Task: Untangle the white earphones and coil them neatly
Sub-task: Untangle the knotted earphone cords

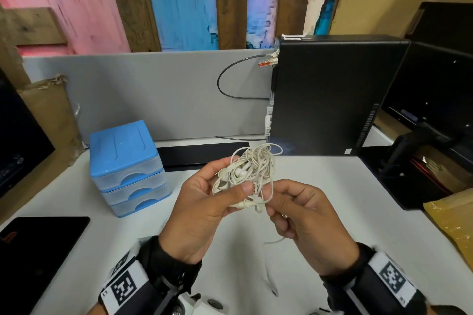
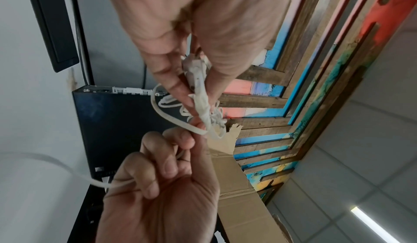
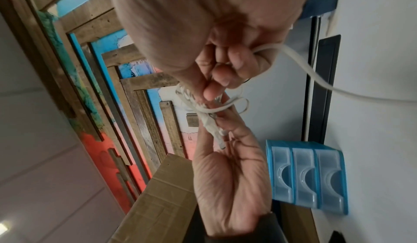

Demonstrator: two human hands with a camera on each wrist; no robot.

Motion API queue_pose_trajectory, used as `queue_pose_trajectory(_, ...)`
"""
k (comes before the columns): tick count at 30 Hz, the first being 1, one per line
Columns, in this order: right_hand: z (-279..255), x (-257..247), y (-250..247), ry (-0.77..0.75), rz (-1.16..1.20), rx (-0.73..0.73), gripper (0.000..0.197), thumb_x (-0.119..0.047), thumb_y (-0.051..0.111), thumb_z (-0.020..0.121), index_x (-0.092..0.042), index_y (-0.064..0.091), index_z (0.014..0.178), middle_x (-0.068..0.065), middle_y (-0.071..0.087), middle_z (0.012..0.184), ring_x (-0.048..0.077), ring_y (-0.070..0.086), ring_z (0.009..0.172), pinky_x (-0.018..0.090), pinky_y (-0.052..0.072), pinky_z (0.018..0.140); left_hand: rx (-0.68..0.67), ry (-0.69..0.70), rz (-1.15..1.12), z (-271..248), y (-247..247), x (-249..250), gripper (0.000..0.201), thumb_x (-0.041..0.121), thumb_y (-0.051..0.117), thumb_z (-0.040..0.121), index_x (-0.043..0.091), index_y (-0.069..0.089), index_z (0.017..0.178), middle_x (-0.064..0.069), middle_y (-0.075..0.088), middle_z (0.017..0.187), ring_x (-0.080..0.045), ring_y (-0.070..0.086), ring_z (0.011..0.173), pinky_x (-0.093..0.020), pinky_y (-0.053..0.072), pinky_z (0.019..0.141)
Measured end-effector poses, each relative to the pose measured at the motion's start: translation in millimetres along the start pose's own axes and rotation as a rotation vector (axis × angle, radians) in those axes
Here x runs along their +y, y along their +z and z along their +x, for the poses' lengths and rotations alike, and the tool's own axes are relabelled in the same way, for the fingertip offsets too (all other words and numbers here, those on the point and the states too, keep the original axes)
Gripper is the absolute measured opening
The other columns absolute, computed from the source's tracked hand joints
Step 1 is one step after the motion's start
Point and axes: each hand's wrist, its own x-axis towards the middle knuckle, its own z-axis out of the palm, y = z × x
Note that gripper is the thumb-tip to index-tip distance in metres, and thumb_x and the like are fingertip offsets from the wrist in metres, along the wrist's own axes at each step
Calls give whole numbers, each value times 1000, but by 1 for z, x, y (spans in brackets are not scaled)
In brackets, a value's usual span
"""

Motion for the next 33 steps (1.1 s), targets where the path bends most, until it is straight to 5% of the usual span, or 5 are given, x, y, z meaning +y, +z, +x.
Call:
queue_pose_trajectory(7,-2,-1,1,-36,-123,50,20,-1,68,88,-11,76,73,5,54,59,12,30,48,16,26,42,41,-67,-104,2,0,5,54,12,76,64,13,68,117,-11,75,109,-15,70,78,-20,57,65)
queue_pose_trajectory(15,-3,-1,3,-17,-111,58,17,-2,69,87,-10,76,73,5,53,59,11,31,48,16,25,43,48,-127,-136,2,0,4,48,12,75,68,10,69,115,-17,72,113,-17,67,78,-19,55,63)
queue_pose_trajectory(22,-3,-2,5,-53,-68,62,9,-19,69,74,-15,77,73,3,56,57,10,33,45,16,28,42,19,-196,-158,2,3,1,38,9,73,65,11,72,103,-10,74,92,-12,67,65,-19,55,54)
queue_pose_trajectory(27,-5,-4,5,-81,-56,93,8,-20,71,73,-13,76,73,4,56,56,12,32,46,18,27,43,-9,-192,-117,0,3,2,35,-1,80,70,13,72,101,-10,74,95,-15,68,66,-21,56,56)
queue_pose_trajectory(33,-7,-4,5,-176,-88,119,8,-11,67,73,-6,73,72,1,58,56,5,42,44,13,33,45,-1,-171,-151,-1,6,3,35,14,78,74,6,68,106,-18,72,104,-24,69,81,-29,60,66)
